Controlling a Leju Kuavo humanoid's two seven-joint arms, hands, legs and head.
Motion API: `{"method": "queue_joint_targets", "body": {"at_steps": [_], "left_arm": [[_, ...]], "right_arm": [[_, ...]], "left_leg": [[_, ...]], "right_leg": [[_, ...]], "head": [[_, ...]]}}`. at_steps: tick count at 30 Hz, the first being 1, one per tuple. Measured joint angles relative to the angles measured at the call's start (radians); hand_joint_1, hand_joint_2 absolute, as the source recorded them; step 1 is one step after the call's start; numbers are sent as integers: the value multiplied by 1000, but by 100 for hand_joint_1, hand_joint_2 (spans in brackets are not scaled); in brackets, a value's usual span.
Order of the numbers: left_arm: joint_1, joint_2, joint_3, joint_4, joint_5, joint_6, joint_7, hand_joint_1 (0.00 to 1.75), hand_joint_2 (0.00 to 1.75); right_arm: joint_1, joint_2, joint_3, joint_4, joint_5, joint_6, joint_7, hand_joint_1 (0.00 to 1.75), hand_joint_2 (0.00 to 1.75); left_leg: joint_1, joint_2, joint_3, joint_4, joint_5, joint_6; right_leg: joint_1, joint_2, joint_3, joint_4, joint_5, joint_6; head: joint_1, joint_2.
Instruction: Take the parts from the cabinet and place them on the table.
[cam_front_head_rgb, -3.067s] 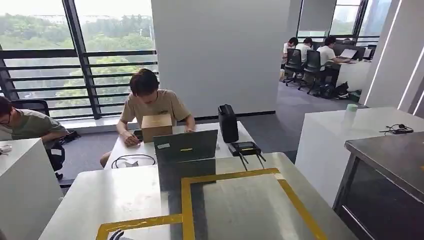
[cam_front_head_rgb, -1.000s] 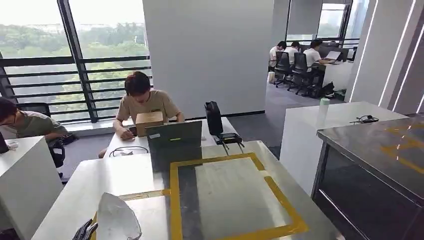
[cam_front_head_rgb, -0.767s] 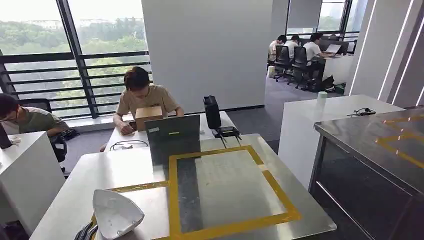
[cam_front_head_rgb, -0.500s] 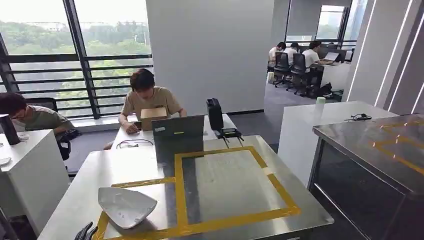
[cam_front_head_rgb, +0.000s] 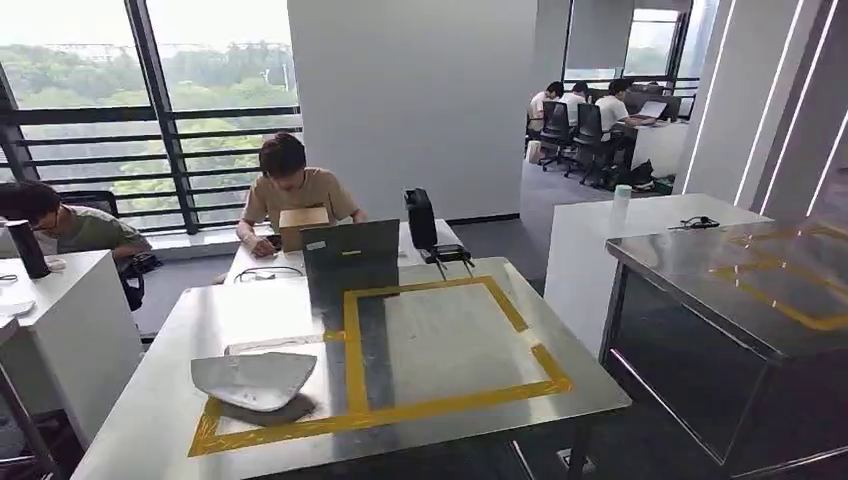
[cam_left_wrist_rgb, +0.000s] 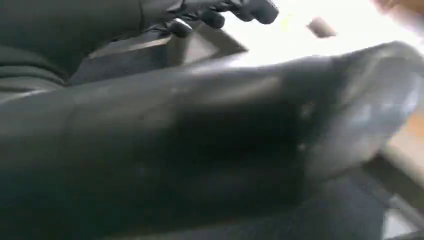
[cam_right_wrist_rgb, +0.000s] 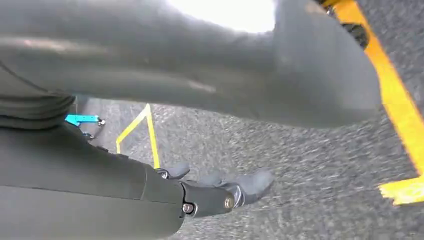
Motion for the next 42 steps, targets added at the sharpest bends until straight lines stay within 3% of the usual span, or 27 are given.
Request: {"method": "queue_joint_targets", "body": {"at_steps": [1, 3, 4, 5, 7, 9, 10, 11, 14, 15, 16, 18, 20, 22, 24, 26, 28, 30, 32, 34, 35, 36, 38, 39, 40, 41, 42], "left_arm": [[4, 0, 6, 55, 4, -24, 39, 0, 0], [21, 1, 24, 148, 16, -54, 106, 0, 0], [34, 2, 32, 182, 20, -62, 121, 0, 0], [43, 2, 38, 214, 25, -77, 138, 0, 0], [55, 2, 56, 273, 60, -130, 201, 0, 0], [76, 3, 92, 315, 120, -190, 300, 0, 0], [91, 3, 113, 331, 144, -206, 340, 0, 0], [112, 4, 139, 350, 173, -218, 376, 0, 0], [188, 3, 220, 391, 257, -234, 471, 0, 0], [206, 3, 242, 400, 263, -234, 473, 0, 0], [218, 2, 260, 409, 268, -234, 477, 0, 0], [232, 4, 283, 419, 269, -234, 485, 0, 0], [239, 3, 299, 429, 270, -235, 487, 0, 0], [249, 0, 318, 435, 286, -241, 485, 0, 0], [259, -11, 336, 439, 301, -239, 480, 0, 0], [261, -22, 353, 440, 315, -232, 466, 0, 0], [261, -28, 366, 442, 318, -231, 446, 0, 0], [261, -32, 370, 444, 299, -234, 430, 0, 0], [257, -41, 370, 446, 273, -245, 425, 0, 0], [242, -46, 370, 446, 258, -250, 425, 0, 0], [234, -50, 370, 447, 254, -251, 424, 0, 0], [229, -55, 369, 447, 248, -251, 421, 0, 0], [225, -64, 369, 446, 238, -254, 414, 0, 0], [225, -68, 368, 447, 229, -260, 416, 0, 0], [224, -72, 366, 446, 221, -263, 420, 0, 0], [221, -77, 362, 447, 215, -265, 429, 0, 0], [222, -78, 359, 447, 208, -266, 436, 0, 0]], "right_arm": [[0, 0, 0, 0, 8, 1, 0, 0, 0], [1, 0, 0, 0, 20, 6, -1, 0, 0], [3, 0, 0, 0, 23, 9, -1, 0, 0], [5, 0, 0, 0, 25, 11, -1, 0, 0], [7, 0, 1, 0, 33, 13, -1, 0, 0], [5, 0, 3, 0, 38, 13, -1, 0, 0], [4, -2, 3, 0, 38, 13, 0, 0, 0], [5, -2, 3, 0, 38, 12, 0, 0, 0], [8, -3, 4, 0, 37, 10, 4, 0, 0], [12, -3, 4, 0, 36, 10, 6, 0, 0], [12, -4, 4, 0, 36, 10, 6, 0, 0], [12, -3, 4, 0, 36, 10, 7, 0, 0], [10, -4, 4, 0, 37, 10, 7, 0, 0], [9, -7, 7, 0, 47, 14, 13, 0, 0], [9, -10, 14, 0, 68, 18, 26, 0, 0], [2, -15, 27, 0, 84, 20, 26, 0, 0], [-5, -18, 33, 0, 87, 21, 22, 0, 0], [-7, -20, 37, 0, 82, 20, 16, 0, 0], [-11, -20, 39, 0, 74, 17, 1, 0, 0], [-11, -21, 41, 0, 72, 17, -4, 0, 0], [-11, -21, 42, 0, 73, 17, -5, 0, 0], [-10, -21, 45, 0, 77, 18, -8, 0, 0], [-9, -21, 50, 0, 86, 17, -7, 0, 0], [-7, -21, 51, 0, 87, 15, -6, 0, 0], [-5, -21, 51, 0, 87, 13, -2, 0, 0], [-2, -21, 51, 0, 86, 10, 5, 0, 0], [0, -21, 51, 0, 85, 8, 14, 0, 0]], "left_leg": [[0, -5, -17, 27, -54, -5], [6, -6, -45, 155, -176, -15], [6, -7, -57, 223, -211, -19], [7, -7, -61, 275, -217, -22], [12, -6, -15, 260, -156, -24], [17, -6, 103, 119, -118, -26], [18, -5, 160, 31, -165, -25], [9, -11, 192, -12, -178, -14], [2, -7, 175, -10, -166, 13], [7, 0, 164, -16, -152, 28], [7, 2, 152, -16, -141, 37], [4, -2, 117, -15, -114, 46], [-2, -2, 88, -12, -89, 49], [-4, 1, 52, -5, -64, 46], [-4, 1, 22, 1, -42, 42], [-8, 1, 9, 4, -23, 33], [-6, 4, 7, -3, 0, 23], [-7, 2, 2, -14, 23, 10], [-1, -6, -22, 40, -81, 0], [4, -6, -44, 172, -197, -12], [6, -6, -50, 248, -224, -17], [9, -6, -45, 285, -213, -21], [13, -6, 16, 251, -138, -24], [15, -5, 77, 181, -117, -24], [17, -6, 148, 92, -127, -24], [14, -8, 215, -3, -177, -22], [8, -13, 218, -23, -184, -5]], "right_leg": [[0, 0, -12, 0, 11, -11], [1, 3, -39, 0, 35, -14], [1, 4, -54, 1, 47, -13], [1, 4, -71, 3, 58, -10], [0, -2, -101, 7, 80, -4], [-2, -3, -130, 17, 98, 5], [-1, -2, -137, 21, 103, 11], [0, -1, -139, 25, 108, 19], [-3, 1, -134, 14, 131, 41], [-7, 2, -142, 18, 124, 47], [-7, 2, -155, 43, 79, 51], [-6, 2, -193, 175, -64, 52], [-2, 2, -207, 296, -120, 48], [7, 2, -164, 307, -62, 40], [15, 2, -42, 173, 1, 30], [23, 2, 73, -5, -57, 17], [24, 2, 62, -14, -57, 9], [21, -2, 48, -22, -27, -6], [16, -8, 23, -24, 0, -19], [16, -10, -8, -23, 25, -20], [15, -13, -28, -20, 39, -18], [14, -14, -47, -16, 51, -16], [11, -15, -89, -6, 74, -9], [9, -15, -102, 0, 85, -4], [8, -14, -115, 7, 94, 2], [11, -13, -126, 12, 101, 9], [10, -14, -127, 11, 112, 17]], "head": [[-1, 0], [-1, 0], [-1, 0], [-1, 0], [-2, 0], [-2, 0], [-1, 0], [-2, 0], [-1, 0], [-2, 0], [-1, 0], [0, 0], [1, 0], [1, 0], [1, 0], [1, 0], [1, 0], [0, 0], [0, 0], [-1, 0], [-2, 0], [-3, 0], [-3, 0], [-2, 0], [-2, 0], [-3, 0], [-1, 0]]}}
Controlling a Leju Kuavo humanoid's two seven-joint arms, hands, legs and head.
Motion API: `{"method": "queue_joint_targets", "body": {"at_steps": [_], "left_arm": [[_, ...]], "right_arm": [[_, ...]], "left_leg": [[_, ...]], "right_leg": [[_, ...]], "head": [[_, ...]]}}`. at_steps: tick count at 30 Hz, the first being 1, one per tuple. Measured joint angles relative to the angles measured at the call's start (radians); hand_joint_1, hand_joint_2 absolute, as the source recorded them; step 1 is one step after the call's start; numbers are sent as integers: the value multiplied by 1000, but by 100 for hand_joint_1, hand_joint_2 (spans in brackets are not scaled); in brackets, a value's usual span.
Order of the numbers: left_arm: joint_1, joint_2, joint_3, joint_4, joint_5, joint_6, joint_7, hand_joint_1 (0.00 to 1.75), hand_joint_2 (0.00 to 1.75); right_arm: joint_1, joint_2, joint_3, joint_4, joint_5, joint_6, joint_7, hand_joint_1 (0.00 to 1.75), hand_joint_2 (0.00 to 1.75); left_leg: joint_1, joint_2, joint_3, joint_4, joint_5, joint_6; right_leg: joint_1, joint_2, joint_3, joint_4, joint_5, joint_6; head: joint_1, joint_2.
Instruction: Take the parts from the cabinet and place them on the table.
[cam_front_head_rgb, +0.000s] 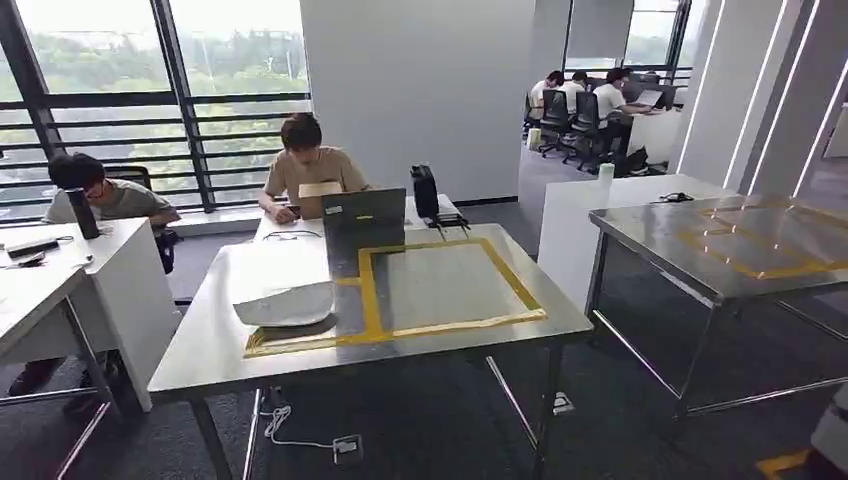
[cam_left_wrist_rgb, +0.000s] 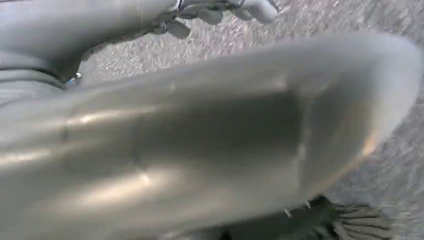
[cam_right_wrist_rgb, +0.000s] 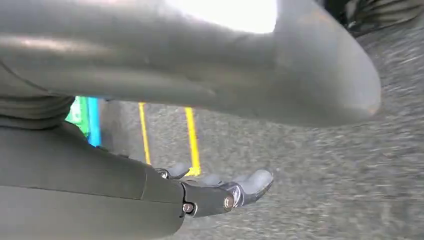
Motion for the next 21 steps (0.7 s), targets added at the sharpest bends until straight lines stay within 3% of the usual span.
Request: {"method": "queue_joint_targets", "body": {"at_steps": [1, 3, 4, 5, 7, 8, 9, 10, 11, 12, 13, 14, 15, 18, 19, 20, 21], "left_arm": [[3, -3, -2, 1, -1, -2, 6, 0, 0], [14, -3, -6, 4, -1, -1, 7, 0, 0], [14, -6, -6, 5, -2, 3, 4, 0, 0], [17, -6, -7, 5, -4, 4, 4, 0, 0], [21, -4, -10, 5, -16, 4, 3, 0, 0], [23, -5, -13, 6, -21, 3, 3, 0, 0], [23, -5, -17, 6, -21, 3, 3, 0, 0], [24, -6, -18, 7, -21, 3, 3, 0, 0], [25, -6, -19, 7, -21, 2, 3, 0, 0], [25, -7, -19, 8, -21, 2, 2, 0, 0], [24, -7, -19, 8, -21, 3, -6, 0, 0], [23, -8, -19, 6, -21, 3, -15, 0, 0], [20, -9, -20, 6, -23, 3, -22, 0, 0], [8, -12, -24, 6, -42, 3, -24, 0, 0], [6, -11, -27, 6, -54, 3, -31, 0, 0], [5, -12, -34, 6, -64, 2, -39, 0, 0], [-1, -15, -40, 5, -73, -1, -47, 0, 0]], "right_arm": [[0, 0, 0, 0, -3, -3, 9, 0, 0], [7, 0, 0, 0, -11, -10, 29, 0, 0], [9, 0, 0, 0, -14, -13, 34, 0, 0], [12, 1, 0, 0, -17, -15, 42, 0, 0], [14, 2, 0, 1, -24, -18, 45, 0, 0], [14, 2, 0, 1, -28, -19, 45, 0, 0], [14, 2, 0, 1, -29, -21, 45, 0, 0], [14, 2, 0, 1, -29, -24, 44, 0, 0], [14, 2, -1, 1, -30, -26, 44, 0, 0], [14, 2, -1, 1, -33, -27, 44, 0, 0], [13, 2, -1, 1, -37, -29, 44, 0, 0], [9, 2, -1, 1, -37, -32, 45, 0, 0], [9, 2, -2, 1, -40, -35, 44, 0, 0], [10, 3, -3, 1, -50, -43, 46, 0, 0], [8, 7, -5, 1, -53, -47, 45, 0, 0], [7, 7, -8, 1, -58, -50, 41, 0, 0], [7, 7, -12, 1, -65, -53, 39, 0, 0]], "left_leg": [[-1, 1, -15, -8, 3, 5], [-7, 4, -29, -9, 23, 26], [-1, 10, -39, -11, 36, 38], [-2, 10, -54, -11, 48, 47], [-5, 10, -82, -10, 70, 51], [-6, 12, -92, -8, 82, 52], [-7, 12, -110, -5, 95, 50], [-7, 13, -126, -2, 105, 48], [-7, 13, -142, 2, 114, 46], [-6, 13, -158, 7, 124, 42], [-6, 12, -168, 11, 131, 39], [-10, 12, -177, 13, 139, 32], [-10, 13, -178, 11, 148, 25], [-8, 11, -177, -2, 176, 6], [-4, 9, -187, 11, 164, 0], [-6, 8, -198, 37, 120, -5], [-4, 7, -211, 97, 58, -8]], "right_leg": [[-2, 0, -2, -2, 9, 5], [-6, 2, -8, -9, 32, 21], [-11, 5, -17, 2, 14, 25], [-10, 7, -32, 40, -50, 29], [-12, 8, -69, 183, -172, 35], [-11, 8, -83, 256, -204, 36], [-11, 9, -82, 298, -204, 36], [-10, 9, -61, 296, -177, 35], [-10, 9, -23, 257, -141, 33], [-11, 9, 45, 169, -106, 31], [-11, 9, 108, 81, -98, 28], [-7, 12, 157, -7, -139, 21], [-3, 13, 165, -22, -139, 13], [-1, 12, 145, -27, -120, -7], [-9, 7, 137, -34, -105, -19], [-8, 7, 130, -35, -96, -25], [-7, 5, 118, -34, -87, -34]], "head": [[-2, 0], [-2, 0], [-2, 0], [1, 0], [1, 0], [2, 0], [1, 0], [2, 0], [1, 0], [2, 0], [1, 0], [2, 0], [1, 0], [2, 0], [1, 0], [-2, 0], [-3, 0]]}}
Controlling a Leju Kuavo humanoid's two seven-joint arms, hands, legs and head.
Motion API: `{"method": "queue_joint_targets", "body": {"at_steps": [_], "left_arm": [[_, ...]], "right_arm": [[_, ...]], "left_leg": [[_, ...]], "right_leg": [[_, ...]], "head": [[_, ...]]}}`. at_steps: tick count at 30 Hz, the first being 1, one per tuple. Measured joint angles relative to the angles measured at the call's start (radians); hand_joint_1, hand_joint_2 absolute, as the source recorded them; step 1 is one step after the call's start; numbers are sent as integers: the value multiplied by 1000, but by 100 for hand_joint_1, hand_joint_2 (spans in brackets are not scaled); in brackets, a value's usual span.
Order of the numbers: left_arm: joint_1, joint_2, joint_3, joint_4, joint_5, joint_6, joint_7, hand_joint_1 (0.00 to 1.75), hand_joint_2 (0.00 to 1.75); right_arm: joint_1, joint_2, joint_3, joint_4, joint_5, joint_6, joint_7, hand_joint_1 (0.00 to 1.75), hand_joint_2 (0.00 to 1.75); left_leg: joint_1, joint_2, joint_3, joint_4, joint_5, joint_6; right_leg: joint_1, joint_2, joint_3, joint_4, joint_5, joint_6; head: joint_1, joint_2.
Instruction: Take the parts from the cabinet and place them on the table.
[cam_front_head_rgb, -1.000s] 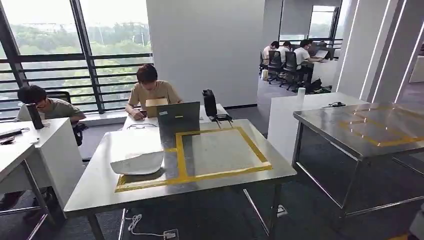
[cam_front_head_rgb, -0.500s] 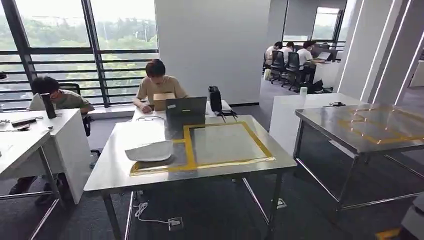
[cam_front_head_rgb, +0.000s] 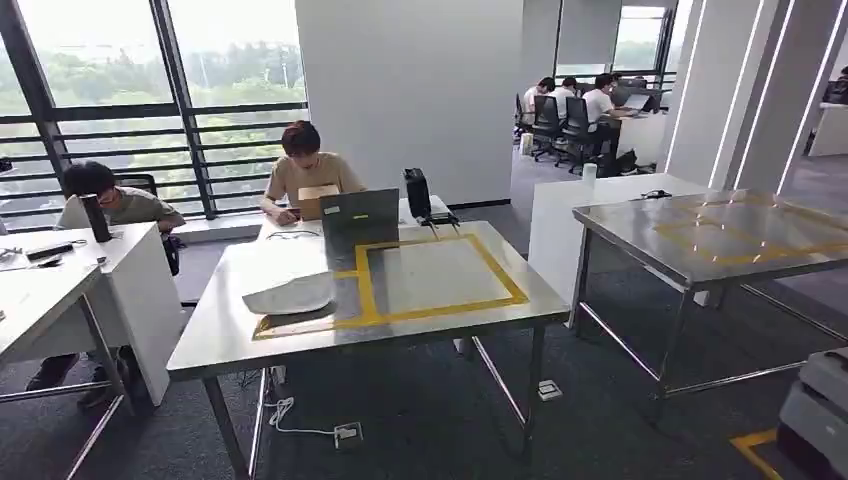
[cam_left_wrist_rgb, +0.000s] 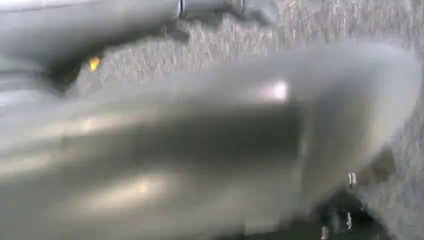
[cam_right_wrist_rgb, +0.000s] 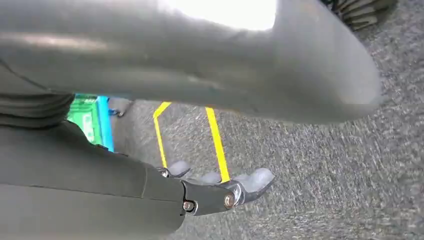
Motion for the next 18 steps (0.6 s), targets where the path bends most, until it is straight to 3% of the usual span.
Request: {"method": "queue_joint_targets", "body": {"at_steps": [2, 3, 4, 5, 7, 8, 9, 12, 13, 14, 15, 17, 18], "left_arm": [[-17, -4, -9, 0, -8, -5, -7, 0, 0], [-24, -6, -11, 0, -12, -5, -9, 0, 0], [-28, -9, -17, -1, -14, -7, -9, 0, 0], [-28, -11, -19, -2, -18, -7, -8, 0, 0], [-28, -12, -22, -2, -18, -7, -5, 0, 0], [-29, -12, -23, -2, -18, -7, -5, 0, 0], [-29, -12, -24, -2, -18, -5, -5, 0, 0], [-23, -13, -24, -2, -17, -5, -2, 0, 0], [-21, -15, -24, -1, -16, -5, 3, 0, 0], [-22, -15, -24, -1, -12, -4, 8, 0, 0], [-20, -14, -24, -1, -11, -2, 12, 0, 0], [-11, -13, -24, -1, -11, 1, 24, 0, 0], [-4, -13, -24, -1, -11, 4, 27, 0, 0]], "right_arm": [[0, 0, -10, 0, -9, -9, 1, 0, 0], [0, 1, -15, 0, -12, -15, 2, 0, 0], [0, 3, -18, 0, -14, -17, 6, 0, 0], [0, 5, -18, 0, -13, -18, 8, 0, 0], [0, 10, -18, 0, -8, -21, 13, 0, 0], [1, 14, -19, 0, -6, -22, 16, 0, 0], [1, 16, -19, 0, -5, -25, 17, 0, 175], [0, 21, -19, 0, -4, -26, 20, 0, 175], [2, 21, -19, 0, -4, -26, 20, 0, 175], [2, 21, -19, 0, -4, -27, 19, 0, 175], [2, 22, -19, 0, -5, -27, 16, 0, 175], [2, 23, -19, 0, -4, -27, 2, 0, 175], [1, 23, -19, 0, -2, -27, 0, 0, 175]], "left_leg": [[1, 0, -34, 144, -93, -5], [1, 0, -39, 198, -107, -7], [1, 0, -25, 206, -91, -7], [1, 0, 11, 172, -57, -5], [1, 0, 128, 8, 0, 5], [-2, -1, 175, -80, -27, 14], [-8, -2, 203, -117, -33, 16], [-16, -3, 179, -120, -17, 29], [-7, -1, 172, -131, -4, 37], [-4, 3, 166, -130, 7, 45], [-3, 4, 151, -130, 16, 53], [-3, 6, 129, -126, 38, 55], [-3, 8, 111, -122, 49, 53]], "right_leg": [[3, -2, -26, 4, 20, 1], [3, -5, -42, 7, 30, 1], [4, -5, -54, 12, 39, 2], [4, -5, -69, 16, 47, 3], [4, -2, -88, 23, 60, 8], [3, -3, -95, 25, 67, 13], [6, -3, -100, 27, 74, 20], [0, -6, -105, 17, 100, 36], [5, -2, -109, 21, 98, 43], [0, 3, -118, 39, 63, 48], [-1, 5, -135, 90, 0, 50], [-4, 6, -178, 245, -109, 57], [-4, 6, -188, 309, -128, 60]], "head": [[-1, 0], [-1, 0], [-2, 0], [-1, 0], [-1, 0], [-1, 0], [-1, 0], [-1, 0], [-1, 0], [-1, 0], [0, 0], [0, 0], [0, 0]]}}
